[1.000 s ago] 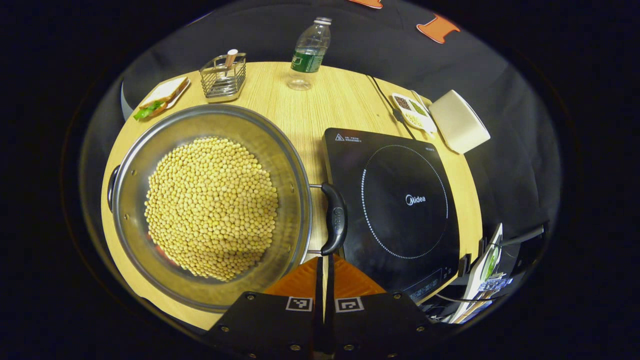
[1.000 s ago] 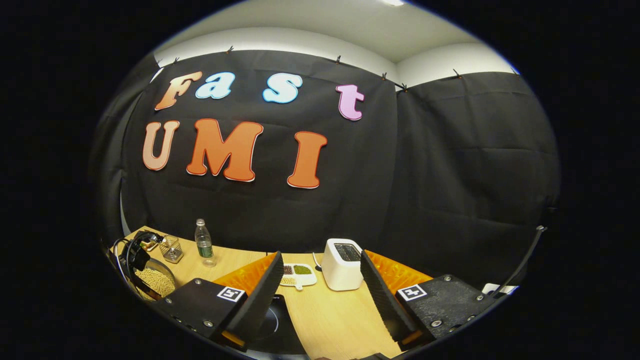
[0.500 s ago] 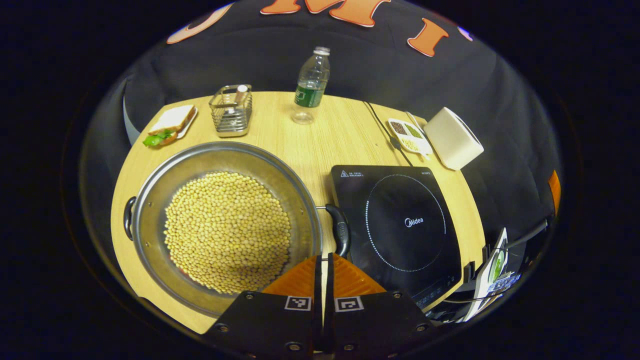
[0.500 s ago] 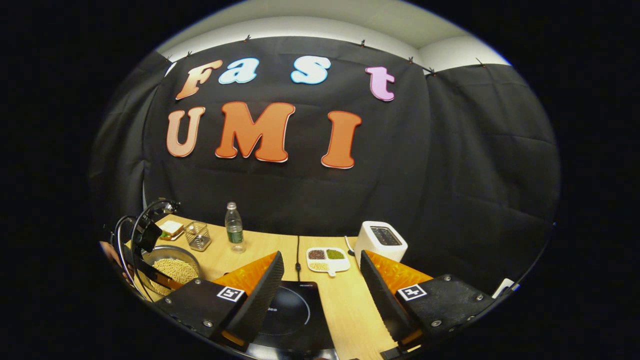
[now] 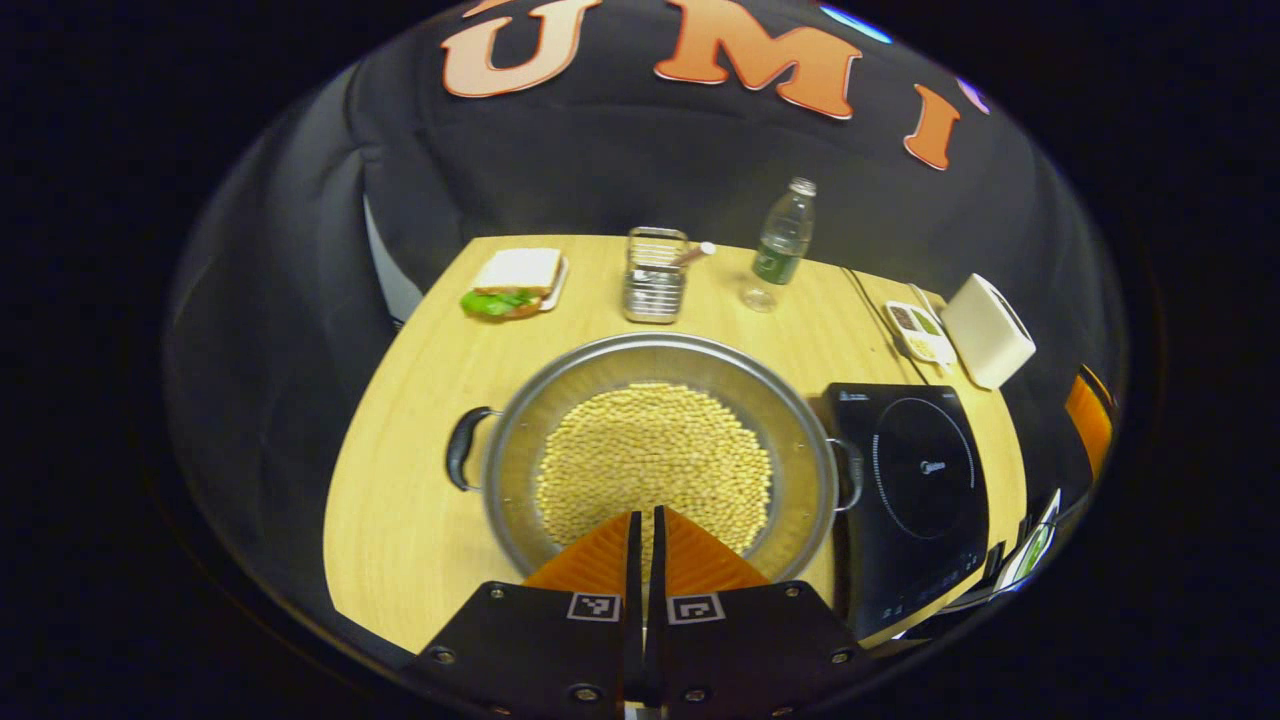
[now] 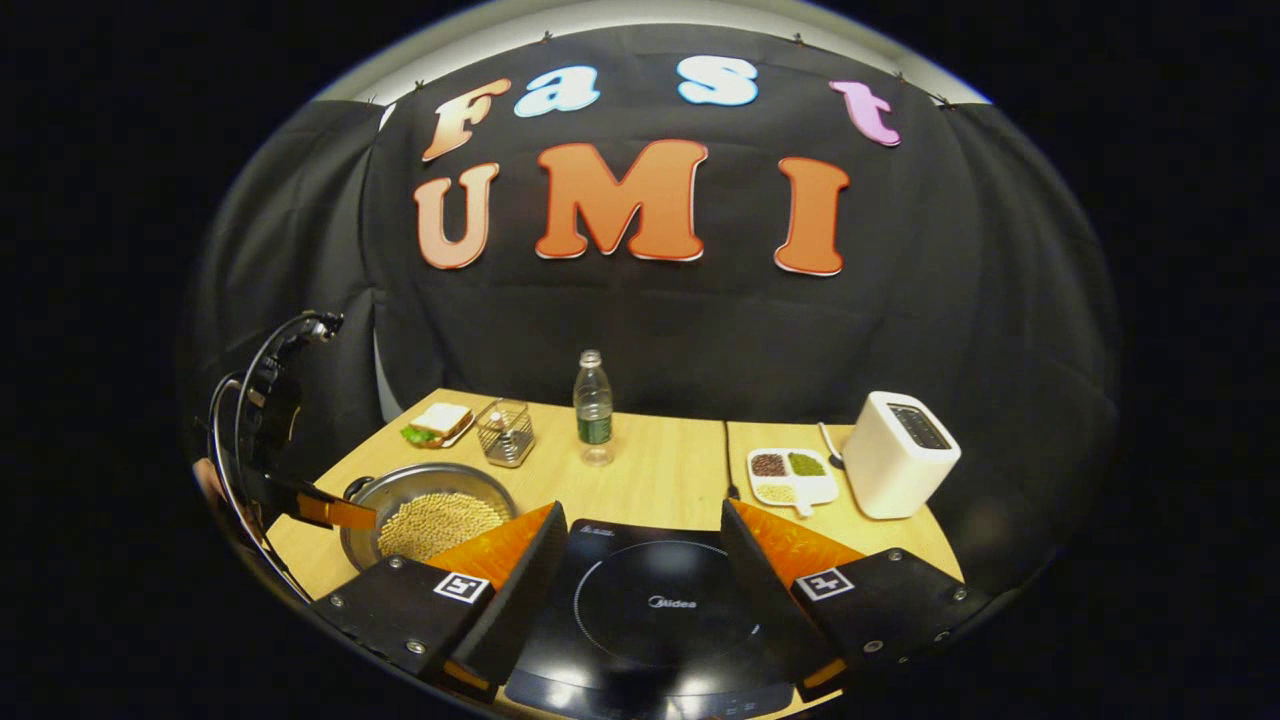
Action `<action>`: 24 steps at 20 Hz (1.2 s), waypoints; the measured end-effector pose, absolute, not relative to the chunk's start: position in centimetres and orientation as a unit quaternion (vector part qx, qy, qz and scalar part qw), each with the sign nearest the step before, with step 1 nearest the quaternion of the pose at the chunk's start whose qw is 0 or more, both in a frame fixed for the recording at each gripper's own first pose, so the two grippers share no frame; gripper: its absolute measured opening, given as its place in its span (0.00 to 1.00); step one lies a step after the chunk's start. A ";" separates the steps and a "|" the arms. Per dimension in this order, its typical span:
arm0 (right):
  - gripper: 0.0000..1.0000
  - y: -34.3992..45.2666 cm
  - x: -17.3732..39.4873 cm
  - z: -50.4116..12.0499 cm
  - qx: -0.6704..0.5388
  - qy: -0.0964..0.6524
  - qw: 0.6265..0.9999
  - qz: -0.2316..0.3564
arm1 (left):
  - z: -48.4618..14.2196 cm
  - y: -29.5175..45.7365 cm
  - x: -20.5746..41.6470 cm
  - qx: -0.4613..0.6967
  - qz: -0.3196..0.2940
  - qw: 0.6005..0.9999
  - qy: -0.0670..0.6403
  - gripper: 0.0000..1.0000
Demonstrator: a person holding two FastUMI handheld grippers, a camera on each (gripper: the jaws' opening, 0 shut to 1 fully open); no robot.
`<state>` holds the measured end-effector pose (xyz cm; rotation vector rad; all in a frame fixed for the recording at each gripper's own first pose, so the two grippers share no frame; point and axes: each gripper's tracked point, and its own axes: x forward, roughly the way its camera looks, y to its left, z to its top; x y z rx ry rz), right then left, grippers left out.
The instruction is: First push the handle of the pot to place it horizontally, then grasp the pot with both hands and set it on the induction cooktop.
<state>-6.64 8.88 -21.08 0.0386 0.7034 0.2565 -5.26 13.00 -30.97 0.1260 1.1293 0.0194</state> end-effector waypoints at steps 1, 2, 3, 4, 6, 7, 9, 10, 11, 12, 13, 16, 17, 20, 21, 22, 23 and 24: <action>0.95 10.3 -7.0 -21.9 0.019 0.358 0.924 0.136 | -30.7 14.3 -5.5 0.058 0.017 0.843 0.535 0.02; 0.96 11.5 -7.3 -22.6 0.020 0.370 0.917 0.144 | -30.4 15.3 -5.9 0.052 0.021 0.844 0.534 0.02; 0.96 12.8 -7.5 -23.1 0.021 0.380 0.912 0.154 | -30.1 16.3 -6.1 0.046 0.026 0.843 0.535 0.02; 0.96 14.0 -7.7 -23.5 0.020 0.389 0.907 0.162 | -29.9 17.5 -6.2 0.043 0.030 0.844 0.534 0.02; 0.95 16.0 -8.3 -24.7 0.015 0.406 0.896 0.176 | -29.6 19.6 -6.3 0.047 0.040 0.845 0.531 0.01; 0.95 16.8 -8.6 -25.4 0.012 0.418 0.890 0.182 | -29.5 20.5 -6.2 0.049 0.041 0.845 0.531 0.02; 0.96 18.3 -9.3 -26.8 0.008 0.442 0.876 0.191 | -29.4 21.9 -5.7 0.056 0.040 0.847 0.527 0.18; 0.96 18.8 -9.6 -27.5 0.005 0.454 0.870 0.192 | -29.3 22.6 -5.5 0.060 0.038 0.847 0.527 0.27; 0.96 19.4 -9.9 -28.3 0.001 0.467 0.863 0.193 | -29.3 23.4 -5.3 0.066 0.039 0.846 0.528 0.33; 0.96 19.9 -10.2 -29.1 -0.002 0.479 0.857 0.193 | -29.7 24.0 -4.7 0.072 0.044 0.847 0.525 0.46; 0.95 20.7 -10.6 -29.8 -0.002 0.492 0.848 0.195 | -29.9 24.6 -4.2 0.076 0.049 0.847 0.524 0.54; 0.94 21.5 -10.8 -31.9 0.002 0.523 0.833 0.182 | -30.9 26.4 -2.7 0.093 0.054 0.845 0.524 0.67; 0.93 21.6 -10.9 -32.6 0.004 0.532 0.829 0.174 | -31.2 26.6 -2.1 0.098 0.051 0.846 0.522 0.67; 0.93 21.8 -10.9 -34.5 0.010 0.559 0.814 0.156 | -32.3 26.2 -0.5 0.102 0.023 0.849 0.518 0.82; 0.93 22.0 -10.9 -35.1 0.012 0.567 0.809 0.151 | -32.5 26.3 0.0 0.106 0.023 0.849 0.517 0.97; 0.92 22.2 -11.0 -35.5 0.018 0.574 0.805 0.148 | -33.2 26.3 0.3 0.108 0.018 0.848 0.518 0.96; 0.92 22.6 -11.0 -35.9 0.024 0.582 0.800 0.145 | -33.5 26.2 0.7 0.111 0.012 0.848 0.518 0.96; 0.92 22.5 -11.0 -36.2 0.026 0.588 0.797 0.139 | -33.9 26.0 0.9 0.111 0.008 0.847 0.520 0.95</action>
